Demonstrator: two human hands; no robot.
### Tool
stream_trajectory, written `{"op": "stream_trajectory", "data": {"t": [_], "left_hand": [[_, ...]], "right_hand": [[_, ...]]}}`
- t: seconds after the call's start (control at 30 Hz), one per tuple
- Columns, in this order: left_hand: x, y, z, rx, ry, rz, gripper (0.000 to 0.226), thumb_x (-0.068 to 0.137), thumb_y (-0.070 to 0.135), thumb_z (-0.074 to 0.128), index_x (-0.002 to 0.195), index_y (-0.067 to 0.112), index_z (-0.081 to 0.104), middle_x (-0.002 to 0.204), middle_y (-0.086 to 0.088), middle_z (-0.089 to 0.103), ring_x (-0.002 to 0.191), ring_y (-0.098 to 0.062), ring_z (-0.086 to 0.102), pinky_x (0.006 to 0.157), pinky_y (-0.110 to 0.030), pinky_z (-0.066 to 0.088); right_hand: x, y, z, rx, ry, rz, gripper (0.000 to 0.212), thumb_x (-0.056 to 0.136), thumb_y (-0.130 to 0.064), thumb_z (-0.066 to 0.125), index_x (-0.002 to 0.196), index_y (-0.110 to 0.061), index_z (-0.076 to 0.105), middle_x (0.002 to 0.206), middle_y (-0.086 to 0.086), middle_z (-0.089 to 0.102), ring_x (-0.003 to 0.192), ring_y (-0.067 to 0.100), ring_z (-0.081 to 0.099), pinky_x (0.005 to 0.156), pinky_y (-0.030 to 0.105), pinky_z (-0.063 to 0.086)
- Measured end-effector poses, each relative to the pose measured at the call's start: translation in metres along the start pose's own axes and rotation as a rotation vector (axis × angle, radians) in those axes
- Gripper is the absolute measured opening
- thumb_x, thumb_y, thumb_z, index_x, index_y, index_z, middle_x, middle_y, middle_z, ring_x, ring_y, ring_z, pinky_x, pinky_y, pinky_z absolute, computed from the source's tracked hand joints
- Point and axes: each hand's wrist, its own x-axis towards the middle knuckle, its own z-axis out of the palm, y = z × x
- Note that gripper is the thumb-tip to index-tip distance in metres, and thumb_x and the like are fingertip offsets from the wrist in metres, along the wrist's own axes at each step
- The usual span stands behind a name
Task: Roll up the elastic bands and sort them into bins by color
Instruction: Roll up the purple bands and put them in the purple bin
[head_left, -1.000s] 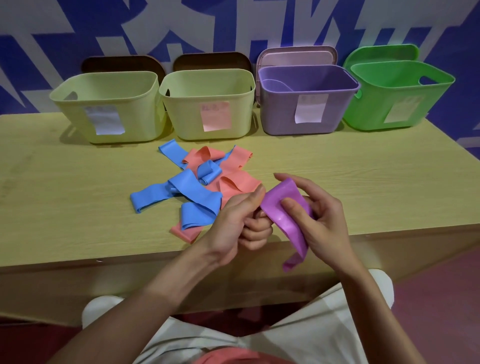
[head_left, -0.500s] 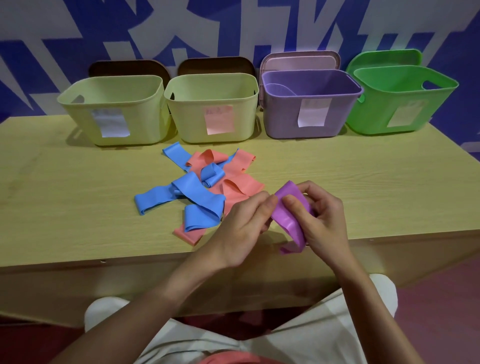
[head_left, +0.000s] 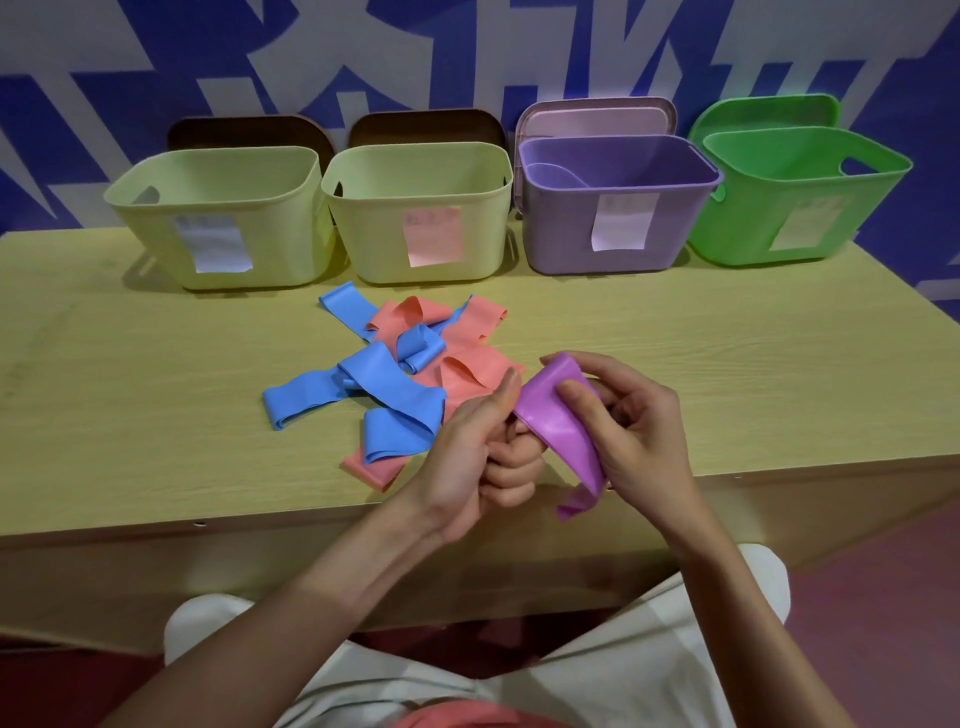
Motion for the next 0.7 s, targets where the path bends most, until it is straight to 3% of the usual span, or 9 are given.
{"op": "stream_trajectory", "data": {"t": [0.13,0.27,0.37,0.47,0.57,0.63,0.7], "left_hand": [[0.002,0.001,-0.001,0.125,0.035,-0.046,0.048,0.095,0.048,0.034,0.058,0.017,0.033,0.047,0.006,0.017,0.039,-0.006,0.012,0.039,-0.015,0.013],[0.003,-0.004,-0.002,0.405,0.153,0.092,0.040,0.099,0.040,0.033,0.069,0.014,0.036,0.048,0.010,0.026,0.040,-0.005,0.020,0.039,-0.017,0.020],[0.001,-0.008,-0.009,0.617,0.156,0.231,0.037,0.099,0.042,0.038,0.072,0.017,0.039,0.051,0.014,0.033,0.044,-0.002,0.029,0.044,-0.016,0.024],[0.001,-0.014,-0.013,0.814,0.188,0.321,0.035,0.097,0.043,0.035,0.069,0.023,0.039,0.054,0.013,0.035,0.048,-0.005,0.031,0.049,-0.025,0.024],[0.001,-0.015,-0.009,0.747,0.214,0.329,0.037,0.100,0.042,0.033,0.068,0.024,0.035,0.049,0.013,0.032,0.043,-0.004,0.028,0.046,-0.022,0.023],[0.000,-0.011,-0.007,0.531,0.206,0.264,0.040,0.100,0.040,0.033,0.068,0.017,0.033,0.046,0.013,0.027,0.039,-0.002,0.022,0.041,-0.016,0.021],[-0.002,-0.002,-0.006,0.286,0.158,0.181,0.039,0.094,0.039,0.034,0.065,0.014,0.030,0.048,0.009,0.020,0.037,-0.005,0.016,0.039,-0.015,0.018]], "right_hand": [[0.000,-0.001,0.000,-0.018,0.036,-0.023,0.012,0.086,-0.017,0.062,0.091,-0.027,0.066,0.067,-0.003,0.065,0.058,0.002,0.049,0.052,0.015,0.038],[-0.001,0.002,0.000,-0.019,0.035,-0.004,0.013,0.086,-0.016,0.062,0.091,-0.027,0.066,0.072,-0.014,0.068,0.061,-0.002,0.056,0.055,0.013,0.042],[-0.003,0.003,0.001,-0.012,0.019,0.009,0.010,0.087,-0.015,0.061,0.091,-0.023,0.067,0.070,-0.011,0.068,0.059,0.000,0.055,0.052,0.015,0.041],[-0.003,0.004,0.002,-0.017,-0.022,0.023,0.007,0.090,-0.018,0.058,0.093,-0.016,0.064,0.061,-0.005,0.062,0.050,0.002,0.047,0.047,0.015,0.034],[-0.005,0.003,0.001,-0.007,-0.074,0.037,0.013,0.093,-0.025,0.055,0.099,-0.015,0.060,0.054,-0.002,0.055,0.045,0.008,0.045,0.040,0.022,0.033],[-0.005,0.001,-0.002,0.024,-0.102,0.067,0.015,0.093,-0.027,0.057,0.106,-0.019,0.062,0.056,-0.002,0.057,0.043,0.009,0.048,0.036,0.026,0.035],[-0.005,0.001,-0.004,0.039,-0.107,0.075,0.021,0.093,-0.024,0.059,0.114,-0.022,0.062,0.053,-0.005,0.055,0.042,0.004,0.043,0.039,0.019,0.034]]}}
